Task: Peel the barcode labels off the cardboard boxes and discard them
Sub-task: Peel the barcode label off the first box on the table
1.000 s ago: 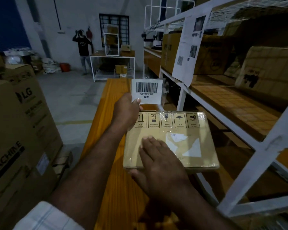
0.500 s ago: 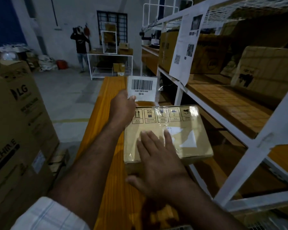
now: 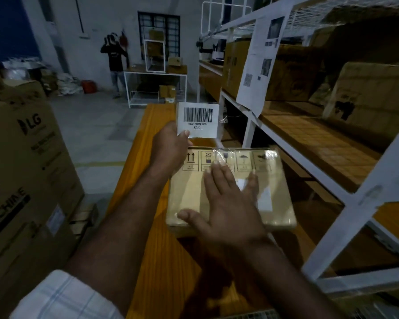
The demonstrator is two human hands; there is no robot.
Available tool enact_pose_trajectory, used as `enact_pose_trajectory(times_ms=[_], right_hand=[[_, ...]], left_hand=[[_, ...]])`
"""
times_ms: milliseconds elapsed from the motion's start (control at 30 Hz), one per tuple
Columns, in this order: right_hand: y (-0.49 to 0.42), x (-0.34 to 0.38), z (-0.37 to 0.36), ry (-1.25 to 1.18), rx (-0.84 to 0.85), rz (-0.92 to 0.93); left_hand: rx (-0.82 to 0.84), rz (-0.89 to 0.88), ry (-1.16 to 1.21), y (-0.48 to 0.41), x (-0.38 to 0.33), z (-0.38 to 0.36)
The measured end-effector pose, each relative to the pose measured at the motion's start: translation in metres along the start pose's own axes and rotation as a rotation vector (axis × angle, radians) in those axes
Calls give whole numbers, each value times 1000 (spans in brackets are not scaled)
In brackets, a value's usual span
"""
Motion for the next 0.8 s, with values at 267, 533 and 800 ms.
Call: enact_pose_trajectory(times_ms=[267,533,800], right_hand=[[47,17,-23,2,3,144],[-8,43,-6,43,-72,125],[23,27,-29,49,-123,30]], left_hand=[[13,-26,12,4,-1,-3],[23,-25,-87,6,3,8],[-5,22,-25,-1,-1,-6]])
Point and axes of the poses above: each hand's wrist, its own y-axis away from the middle knuckle, its own z-axis out of the back of the hand, x = y × z, the point moved 3 cm from there along -y, towards the middle knuckle, and after that the axes turned 6 degrees about -z, right-handed, at the moved point
